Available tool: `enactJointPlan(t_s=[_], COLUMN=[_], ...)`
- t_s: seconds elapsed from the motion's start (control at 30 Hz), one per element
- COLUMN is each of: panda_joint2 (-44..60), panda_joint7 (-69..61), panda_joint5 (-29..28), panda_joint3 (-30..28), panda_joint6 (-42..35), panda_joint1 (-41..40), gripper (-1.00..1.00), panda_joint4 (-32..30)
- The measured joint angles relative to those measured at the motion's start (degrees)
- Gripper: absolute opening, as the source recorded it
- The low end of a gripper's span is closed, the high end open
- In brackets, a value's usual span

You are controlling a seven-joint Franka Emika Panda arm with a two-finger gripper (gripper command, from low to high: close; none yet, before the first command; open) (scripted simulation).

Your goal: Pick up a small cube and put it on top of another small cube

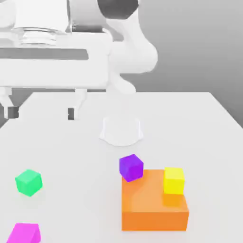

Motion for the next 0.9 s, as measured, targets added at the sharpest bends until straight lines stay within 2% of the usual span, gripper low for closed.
enactJointPlan(t_s=[0.37, 0.53, 0.57, 0.77, 0.9], panda_joint2=[23.1, 33.5, 34.6, 35.2, 29.4], panda_joint7=[-10.7, -13.6, -13.8, -14.0, -12.6], panda_joint5=[4.8, 7.5, 7.8, 8.0, 6.1], panda_joint3=[-0.5, 2.0, 2.4, 2.6, 0.8], panda_joint6=[5.5, 12.1, 12.9, 13.3, 8.8], panda_joint1=[-7.0, -10.0, -10.3, -10.5, -9.2], gripper=[0.0, 0.0, -1.0, -1.0, -1.0], panda_joint4=[1.8, 3.7, 3.9, 4.1, 2.8])
